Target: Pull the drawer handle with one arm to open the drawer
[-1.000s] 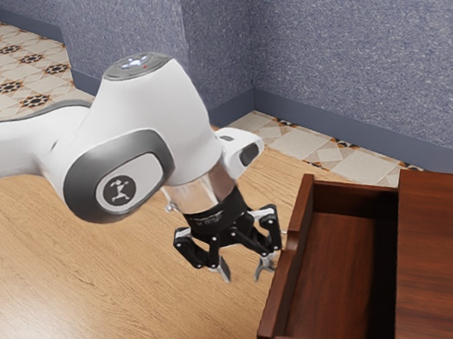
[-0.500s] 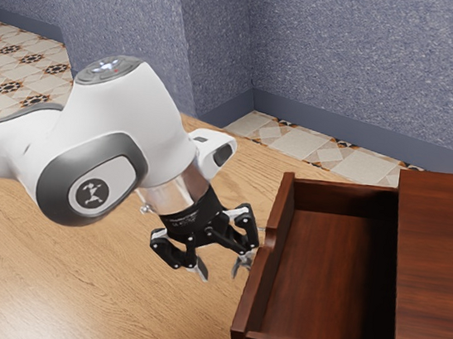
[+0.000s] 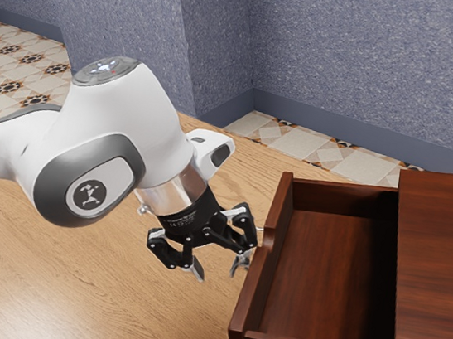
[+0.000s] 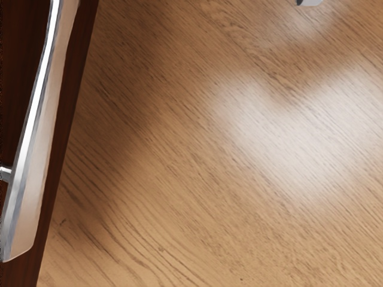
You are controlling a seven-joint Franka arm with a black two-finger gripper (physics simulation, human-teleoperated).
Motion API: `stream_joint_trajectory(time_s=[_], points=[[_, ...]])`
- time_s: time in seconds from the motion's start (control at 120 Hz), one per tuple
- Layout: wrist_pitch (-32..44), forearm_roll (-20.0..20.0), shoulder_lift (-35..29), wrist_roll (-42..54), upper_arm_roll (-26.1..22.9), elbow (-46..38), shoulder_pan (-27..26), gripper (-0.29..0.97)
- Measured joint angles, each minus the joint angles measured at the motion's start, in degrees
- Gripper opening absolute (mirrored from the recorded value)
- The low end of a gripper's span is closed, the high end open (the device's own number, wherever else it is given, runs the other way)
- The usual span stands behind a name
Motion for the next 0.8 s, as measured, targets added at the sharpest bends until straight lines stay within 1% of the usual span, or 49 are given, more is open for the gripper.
stream_joint_trajectory(time_s=[0.383, 0.8], points=[[1.32, 0.21, 0.37, 0.39, -0.06, 0.28, -0.66, 0.46], [1.75, 0.44, -2.37, 0.54, -0.04, -0.23, 0.03, 0.46]])
